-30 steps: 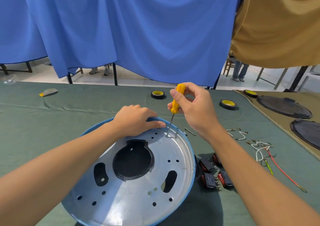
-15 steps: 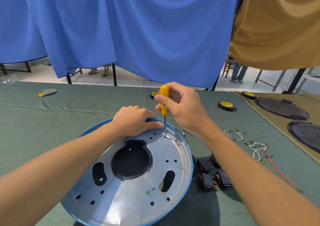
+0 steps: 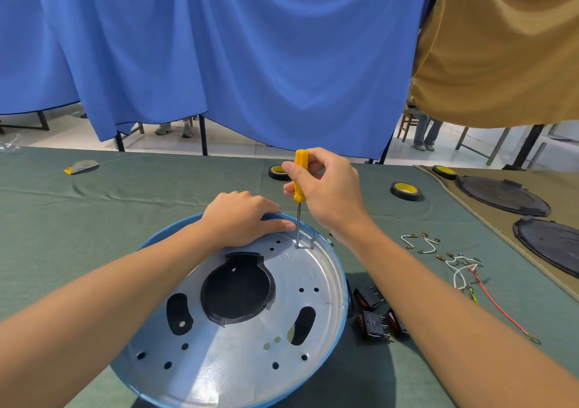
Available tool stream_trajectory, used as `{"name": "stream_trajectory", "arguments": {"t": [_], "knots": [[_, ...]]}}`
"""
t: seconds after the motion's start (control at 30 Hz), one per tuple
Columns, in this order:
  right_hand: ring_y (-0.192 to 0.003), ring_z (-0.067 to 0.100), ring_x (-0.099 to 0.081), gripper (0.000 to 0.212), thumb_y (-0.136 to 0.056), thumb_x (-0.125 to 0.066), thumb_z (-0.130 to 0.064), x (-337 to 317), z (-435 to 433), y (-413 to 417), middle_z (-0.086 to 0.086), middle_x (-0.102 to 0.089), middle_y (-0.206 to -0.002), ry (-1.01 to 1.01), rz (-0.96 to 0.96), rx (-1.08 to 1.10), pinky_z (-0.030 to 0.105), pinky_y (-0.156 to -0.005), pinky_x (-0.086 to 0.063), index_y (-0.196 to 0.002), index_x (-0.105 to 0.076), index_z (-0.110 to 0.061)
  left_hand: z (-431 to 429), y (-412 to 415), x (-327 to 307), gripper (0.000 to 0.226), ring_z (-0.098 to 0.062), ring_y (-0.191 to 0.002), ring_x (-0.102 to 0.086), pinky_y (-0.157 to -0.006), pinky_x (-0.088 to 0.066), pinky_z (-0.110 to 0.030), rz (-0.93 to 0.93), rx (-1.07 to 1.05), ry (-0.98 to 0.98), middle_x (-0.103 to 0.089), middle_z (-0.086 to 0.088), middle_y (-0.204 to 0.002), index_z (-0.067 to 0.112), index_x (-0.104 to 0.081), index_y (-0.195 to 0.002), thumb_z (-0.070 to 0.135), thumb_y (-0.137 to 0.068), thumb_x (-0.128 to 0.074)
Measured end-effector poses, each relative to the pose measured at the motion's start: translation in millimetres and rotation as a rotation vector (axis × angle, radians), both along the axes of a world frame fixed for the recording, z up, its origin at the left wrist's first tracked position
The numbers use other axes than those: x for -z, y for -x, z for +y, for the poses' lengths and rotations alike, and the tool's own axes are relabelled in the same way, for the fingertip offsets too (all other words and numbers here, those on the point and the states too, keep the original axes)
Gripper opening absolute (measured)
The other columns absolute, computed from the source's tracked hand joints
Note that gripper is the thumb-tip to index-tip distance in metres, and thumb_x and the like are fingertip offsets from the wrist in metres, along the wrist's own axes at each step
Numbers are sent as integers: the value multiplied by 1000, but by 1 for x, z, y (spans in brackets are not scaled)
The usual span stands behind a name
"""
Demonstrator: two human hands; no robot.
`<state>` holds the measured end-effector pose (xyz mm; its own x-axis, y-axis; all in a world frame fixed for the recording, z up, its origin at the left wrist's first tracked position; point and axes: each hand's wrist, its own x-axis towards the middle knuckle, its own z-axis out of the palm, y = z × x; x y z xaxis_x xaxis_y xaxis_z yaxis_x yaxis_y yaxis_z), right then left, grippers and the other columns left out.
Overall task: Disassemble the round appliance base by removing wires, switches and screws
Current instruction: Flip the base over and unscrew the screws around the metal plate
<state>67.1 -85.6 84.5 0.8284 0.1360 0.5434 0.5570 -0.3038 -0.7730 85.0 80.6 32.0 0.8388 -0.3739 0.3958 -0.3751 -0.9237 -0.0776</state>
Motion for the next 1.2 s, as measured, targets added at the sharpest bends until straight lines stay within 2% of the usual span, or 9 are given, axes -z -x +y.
{"name": "stream_trajectory", "arguments": {"t": [0.17, 0.33, 0.5, 0.57, 0.67, 0.77, 1.0, 1.1, 1.2], "knots": [[-61, 10, -70, 24, -91, -66, -25, -3, 6, 2, 9, -69, -75, 75, -18, -41, 43, -75, -57, -88, -63, -1, 0, 1, 0, 59, -6, -51, -42, -46, -22, -25, -8, -13, -15, -44, 9, -54, 26, -39, -60, 80, -76, -20], [-62, 9, -69, 27, -89, -68, -30, -5, 3, 3, 5, -68, -69, 159, -45, -32, 42, -79, -54, -82, -62, -4, 0, 2, 0, 72, -8, -53, -44, -47, -24, -25, -23, -11, -12, -46, 10, -55, 25, -48, -65, 84, -64, -6], [-66, 21, -48, 38, -81, -71, -42, -33, -9, 0, 2, -56, -64, 571, -37, 52, 36, -63, -42, -70, -54, -10, 1, 1, 1, 69, -8, -53, -43, -47, -23, -27, -7, -8, 3, -46, 9, -54, 24, -38, -60, 86, -65, -7], [-64, 22, -49, 36, -80, -70, -38, -48, -10, 0, 5, -57, -64, 736, 38, 36, 34, -58, -41, -73, -57, -6, 2, 0, 2, 73, -11, -54, -45, -48, -25, -28, -8, -12, 11, -48, 7, -55, 22, -39, -61, 87, -66, -8], [-59, 18, -54, 23, -80, -65, -28, -67, -9, -2, -2, -61, -47, 1007, 114, 39, 29, -54, -43, -70, -64, -7, 3, -2, 4, 75, -15, -57, -48, -49, -27, -28, -13, -23, 12, -49, 6, -57, 20, -41, -64, 88, -67, -8], [-51, 15, -53, 29, -85, -62, -27, -81, -7, -3, -6, -62, -44, 1217, 166, -6, 22, -49, -40, -62, -66, -11, 2, -3, 3, 73, -14, -56, -47, -49, -26, -28, -11, -22, 9, -49, 6, -56, 21, -40, -63, 88, -68, -9], [-50, 2, -57, 14, -91, -62, -28, -95, 5, 3, -9, -67, -56, 1532, -41, -249, 15, -44, -42, -83, -72, -21, 1, 0, 1, 78, -13, -57, -48, -49, -27, -28, -1, -15, 3, -50, 8, -59, 22, -44, -66, 88, -62, -3], [-54, 0, -62, 11, -90, -64, -21, -104, 7, 3, -12, -66, -56, 1585, -37, -342, 13, -50, -44, -87, -73, -27, 1, 1, 1, 77, -14, -57, -47, -49, -26, -28, -2, -24, 4, -50, 7, -59, 22, -44, -66, 88, -62, -4], [-50, -7, -57, 19, -87, -65, -13, -104, 8, -2, -17, -64, -56, 1594, -26, -390, 5, -45, -40, -95, -73, -28, 2, -1, 2, 81, -15, -60, -50, -49, -28, -28, -11, -41, -4, -53, 6, -61, 22, -51, -71, 88, -62, -4]]}}
